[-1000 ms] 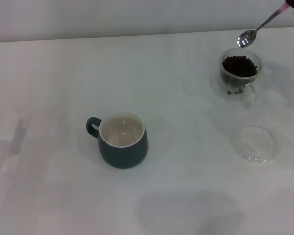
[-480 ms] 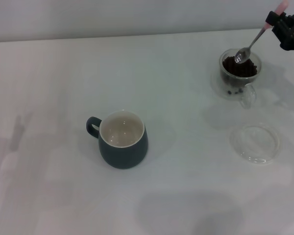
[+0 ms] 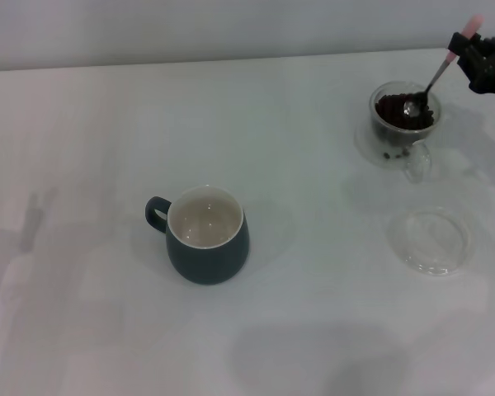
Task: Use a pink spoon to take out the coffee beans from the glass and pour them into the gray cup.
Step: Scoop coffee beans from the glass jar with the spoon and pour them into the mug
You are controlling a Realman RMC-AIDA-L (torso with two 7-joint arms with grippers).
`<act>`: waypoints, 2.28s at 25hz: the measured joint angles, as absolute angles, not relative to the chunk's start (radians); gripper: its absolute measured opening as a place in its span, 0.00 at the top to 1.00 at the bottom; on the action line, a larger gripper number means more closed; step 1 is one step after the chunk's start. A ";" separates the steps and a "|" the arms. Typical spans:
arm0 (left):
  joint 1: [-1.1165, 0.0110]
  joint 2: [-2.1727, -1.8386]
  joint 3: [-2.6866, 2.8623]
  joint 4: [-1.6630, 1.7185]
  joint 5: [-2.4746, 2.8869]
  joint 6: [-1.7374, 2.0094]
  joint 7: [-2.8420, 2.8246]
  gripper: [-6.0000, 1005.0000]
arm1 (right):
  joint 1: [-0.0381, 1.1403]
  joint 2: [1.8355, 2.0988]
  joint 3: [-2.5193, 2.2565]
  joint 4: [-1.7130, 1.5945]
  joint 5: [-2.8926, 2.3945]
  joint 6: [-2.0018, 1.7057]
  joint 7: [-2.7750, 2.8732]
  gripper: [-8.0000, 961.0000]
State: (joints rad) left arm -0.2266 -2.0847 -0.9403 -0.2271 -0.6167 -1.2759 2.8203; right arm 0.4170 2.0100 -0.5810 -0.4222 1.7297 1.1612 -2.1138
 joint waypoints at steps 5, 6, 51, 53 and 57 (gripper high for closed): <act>-0.227 -2.085 -0.940 -0.227 -0.617 -1.275 2.822 0.23 | 0.415 2.009 -0.575 -0.381 1.741 1.155 -2.099 0.85; -0.227 -2.085 -0.940 -0.226 -0.617 -1.274 2.822 0.23 | 0.415 2.009 -0.572 -0.374 1.745 1.155 -2.095 0.85; -0.225 -2.083 -0.940 -0.201 -0.615 -1.276 2.824 0.23 | 0.414 2.009 -0.558 -0.295 1.846 1.011 -1.396 0.85; -0.226 -2.083 -0.940 -0.201 -0.616 -1.276 2.824 0.23 | 0.414 2.008 -0.558 -0.297 1.846 0.999 -1.379 0.85; -0.231 -2.083 -0.940 -0.201 -0.616 -1.276 2.824 0.23 | 0.414 2.005 -0.557 -0.298 1.861 0.989 -1.351 0.85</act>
State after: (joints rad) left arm -0.2312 -2.0831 -0.9403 -0.2007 -0.6160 -1.2758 2.8240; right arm 0.4142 2.0049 -0.5572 -0.2979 1.8614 0.9885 -1.3513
